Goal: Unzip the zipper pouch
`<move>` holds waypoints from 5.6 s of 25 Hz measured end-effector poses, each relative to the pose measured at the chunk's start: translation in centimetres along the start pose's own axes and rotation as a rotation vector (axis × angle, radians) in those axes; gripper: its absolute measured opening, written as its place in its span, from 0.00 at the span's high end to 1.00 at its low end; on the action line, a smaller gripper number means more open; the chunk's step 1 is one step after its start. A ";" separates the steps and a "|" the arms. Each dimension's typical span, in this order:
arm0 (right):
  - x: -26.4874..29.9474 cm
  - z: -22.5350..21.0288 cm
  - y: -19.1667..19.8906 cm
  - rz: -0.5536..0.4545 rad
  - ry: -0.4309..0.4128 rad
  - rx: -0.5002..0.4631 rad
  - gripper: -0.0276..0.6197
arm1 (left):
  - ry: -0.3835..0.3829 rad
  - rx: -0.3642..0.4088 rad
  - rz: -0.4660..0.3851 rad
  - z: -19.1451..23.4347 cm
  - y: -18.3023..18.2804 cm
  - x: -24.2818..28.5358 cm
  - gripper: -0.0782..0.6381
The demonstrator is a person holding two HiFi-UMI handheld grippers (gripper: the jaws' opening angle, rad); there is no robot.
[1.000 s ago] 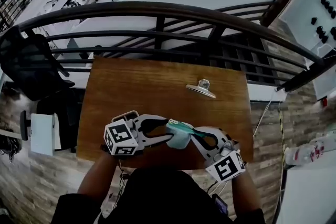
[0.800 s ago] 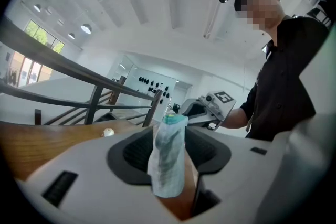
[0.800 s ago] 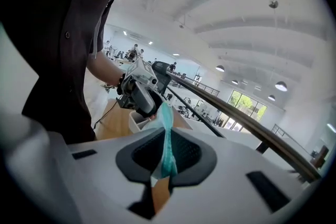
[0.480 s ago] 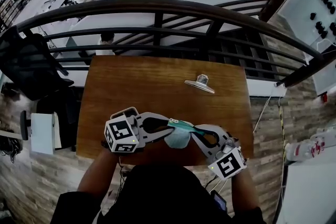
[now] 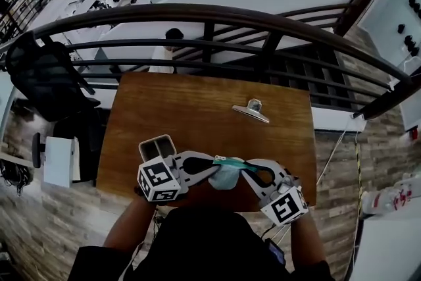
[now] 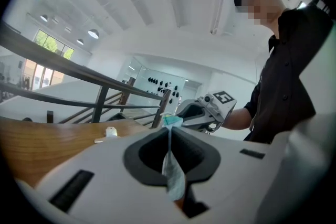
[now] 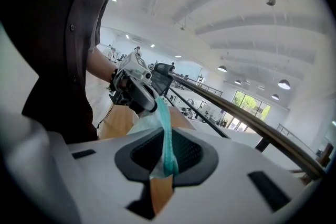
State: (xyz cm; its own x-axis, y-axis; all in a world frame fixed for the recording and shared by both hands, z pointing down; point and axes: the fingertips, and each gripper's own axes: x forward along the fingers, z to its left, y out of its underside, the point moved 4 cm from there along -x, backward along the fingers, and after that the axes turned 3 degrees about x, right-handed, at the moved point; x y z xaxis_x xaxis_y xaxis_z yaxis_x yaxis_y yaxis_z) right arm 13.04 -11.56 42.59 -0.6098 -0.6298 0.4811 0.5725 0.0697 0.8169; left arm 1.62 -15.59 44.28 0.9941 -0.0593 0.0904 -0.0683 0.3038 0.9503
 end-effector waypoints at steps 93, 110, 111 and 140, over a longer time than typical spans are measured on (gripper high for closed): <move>4.9 -1.7 -1.5 -0.301 -0.492 0.740 0.90 | -0.135 0.171 0.191 1.2 1.3 0.0 0.87; 5.3 -2.4 1.4 -0.199 -0.528 1.056 0.94 | -0.168 0.241 0.237 1.4 1.5 1.0 0.87; 5.2 -2.4 1.5 -0.195 -0.526 1.057 0.94 | -0.169 0.246 0.240 1.3 1.5 1.1 0.87; 3.9 -4.1 2.1 -0.028 -0.376 1.007 0.96 | -0.185 0.268 0.179 0.6 0.4 0.8 0.87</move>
State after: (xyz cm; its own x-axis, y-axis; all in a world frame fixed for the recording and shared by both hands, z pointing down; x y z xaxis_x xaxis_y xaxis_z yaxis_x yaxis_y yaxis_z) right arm 14.14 -17.02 44.85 -0.8435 -0.3747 0.3848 -0.0542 0.7722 0.6331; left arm 2.31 -16.08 44.93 0.9341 -0.2059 0.2917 -0.2839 0.0671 0.9565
